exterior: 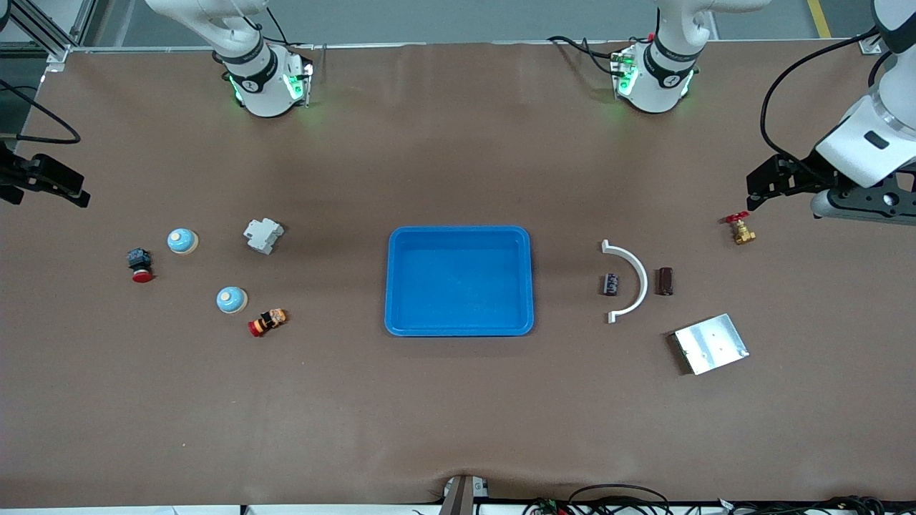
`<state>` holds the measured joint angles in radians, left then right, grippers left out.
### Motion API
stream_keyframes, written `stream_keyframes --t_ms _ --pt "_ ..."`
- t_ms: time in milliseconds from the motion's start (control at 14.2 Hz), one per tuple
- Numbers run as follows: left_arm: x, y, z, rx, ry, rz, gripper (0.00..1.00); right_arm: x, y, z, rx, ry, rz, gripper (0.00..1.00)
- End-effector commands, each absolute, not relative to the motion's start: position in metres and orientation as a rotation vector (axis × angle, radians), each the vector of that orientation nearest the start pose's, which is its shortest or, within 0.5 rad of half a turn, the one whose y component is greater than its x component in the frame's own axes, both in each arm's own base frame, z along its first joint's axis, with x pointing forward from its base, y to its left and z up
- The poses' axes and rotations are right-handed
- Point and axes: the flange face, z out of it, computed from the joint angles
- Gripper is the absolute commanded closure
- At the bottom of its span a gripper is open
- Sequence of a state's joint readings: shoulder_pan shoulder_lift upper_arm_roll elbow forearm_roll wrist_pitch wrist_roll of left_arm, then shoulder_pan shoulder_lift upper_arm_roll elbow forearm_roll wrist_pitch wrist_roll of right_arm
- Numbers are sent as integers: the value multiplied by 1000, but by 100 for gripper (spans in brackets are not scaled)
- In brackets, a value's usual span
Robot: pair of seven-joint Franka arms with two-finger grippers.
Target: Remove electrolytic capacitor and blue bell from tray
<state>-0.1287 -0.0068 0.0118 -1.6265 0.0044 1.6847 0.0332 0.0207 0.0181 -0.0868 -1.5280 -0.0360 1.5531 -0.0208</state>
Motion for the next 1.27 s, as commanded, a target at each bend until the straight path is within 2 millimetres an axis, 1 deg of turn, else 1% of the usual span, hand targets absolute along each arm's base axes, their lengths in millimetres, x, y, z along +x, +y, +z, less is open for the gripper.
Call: stream_keyframes --t_ms 0,141,352,423,493,775,916,1198 --pt "557 -67 625 -3134 267 -123 0 557 -44 639 -3172 89 -25 0" --pt "557 -68 630 -3126 284 -140 0 557 -43 639 -3172 84 -25 0" --pt "558 -69 628 -3083 326 -132 0 561 -44 642 -3164 75 -86 0" --pt "557 -75 628 -3078 345 -133 0 561 -42 641 -3165 71 -83 0" --pt "557 -78 627 -3077 355 -128 0 562 -33 641 -3165 49 -81 0" --pt "556 -81 627 -3097 334 -131 0 561 -30 641 -3164 44 -79 0" --pt "554 -82 632 -3120 291 -142 0 561 -29 641 -3164 44 -79 0" --pt "552 -88 632 -3127 284 -135 0 562 -19 642 -3166 22 -77 0"
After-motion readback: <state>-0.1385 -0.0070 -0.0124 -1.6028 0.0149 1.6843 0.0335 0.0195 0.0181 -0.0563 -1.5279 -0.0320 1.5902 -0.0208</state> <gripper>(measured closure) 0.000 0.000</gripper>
